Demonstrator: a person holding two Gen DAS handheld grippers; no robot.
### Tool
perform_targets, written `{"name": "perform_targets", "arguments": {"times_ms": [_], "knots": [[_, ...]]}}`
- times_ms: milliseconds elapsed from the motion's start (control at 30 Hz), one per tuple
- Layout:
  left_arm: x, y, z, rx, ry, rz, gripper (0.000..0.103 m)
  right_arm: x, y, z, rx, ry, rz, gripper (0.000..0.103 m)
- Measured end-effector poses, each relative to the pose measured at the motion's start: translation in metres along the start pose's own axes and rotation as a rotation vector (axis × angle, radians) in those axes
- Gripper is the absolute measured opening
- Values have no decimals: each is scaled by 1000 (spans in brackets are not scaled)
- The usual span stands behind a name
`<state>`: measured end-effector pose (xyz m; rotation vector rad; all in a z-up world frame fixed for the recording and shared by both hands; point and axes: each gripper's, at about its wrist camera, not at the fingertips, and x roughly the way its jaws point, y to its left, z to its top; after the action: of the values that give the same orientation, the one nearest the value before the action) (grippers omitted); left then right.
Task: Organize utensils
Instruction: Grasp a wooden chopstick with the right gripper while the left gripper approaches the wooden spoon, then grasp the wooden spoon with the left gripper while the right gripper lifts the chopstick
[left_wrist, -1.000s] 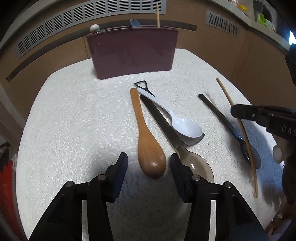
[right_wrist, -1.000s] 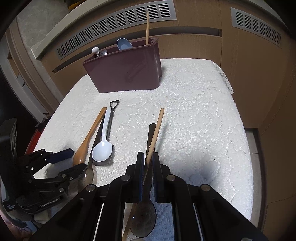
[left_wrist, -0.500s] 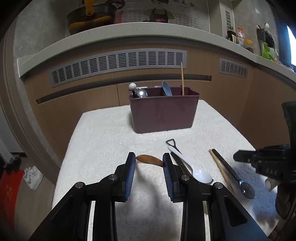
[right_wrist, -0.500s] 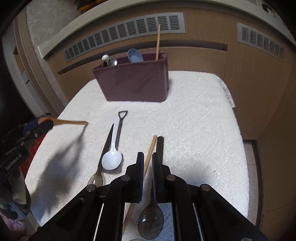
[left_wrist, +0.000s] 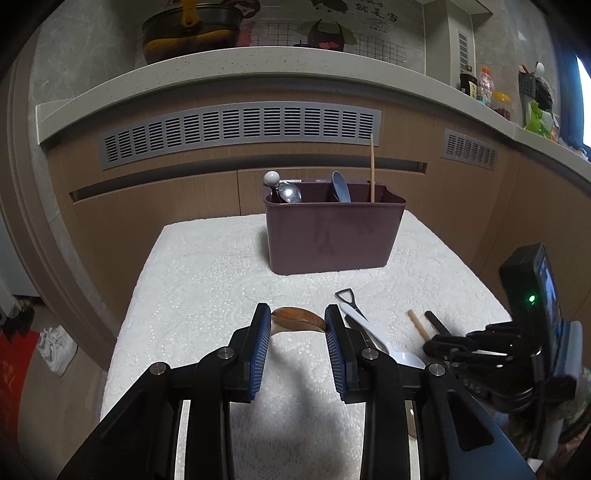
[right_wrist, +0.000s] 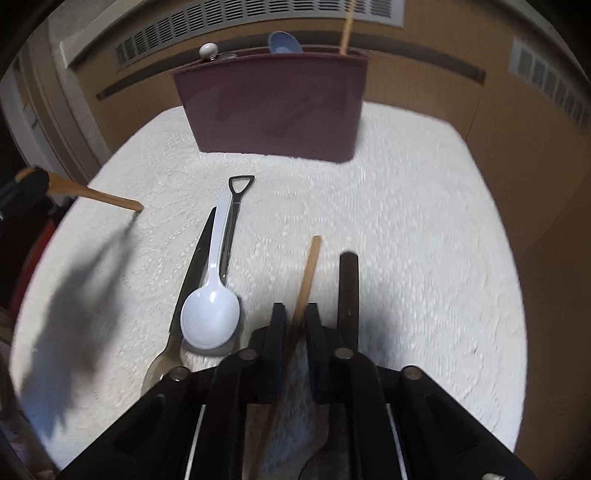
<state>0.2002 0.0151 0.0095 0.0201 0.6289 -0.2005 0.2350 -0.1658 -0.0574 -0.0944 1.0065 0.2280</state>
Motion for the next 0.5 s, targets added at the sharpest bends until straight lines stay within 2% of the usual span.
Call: {"name": "perform_targets", "arguments": {"times_ms": [100, 233, 300, 433, 500], "knots": [[-2, 2, 2, -4, -6, 1, 31, -8, 0, 6, 0, -26, 28, 6], [-9, 3, 7, -9, -26, 2, 30, -42, -13, 16, 38, -120, 56, 6], [-12, 3, 12, -14, -35, 1, 17, -58, -19, 21, 52, -168, 61, 6], [-17, 0, 34, 2, -77, -3, 15, -90, -31, 42, 86, -260, 92, 6], [-15, 3, 44, 9, -91, -1, 15, -101, -33, 53, 84, -305, 77, 6]]}}
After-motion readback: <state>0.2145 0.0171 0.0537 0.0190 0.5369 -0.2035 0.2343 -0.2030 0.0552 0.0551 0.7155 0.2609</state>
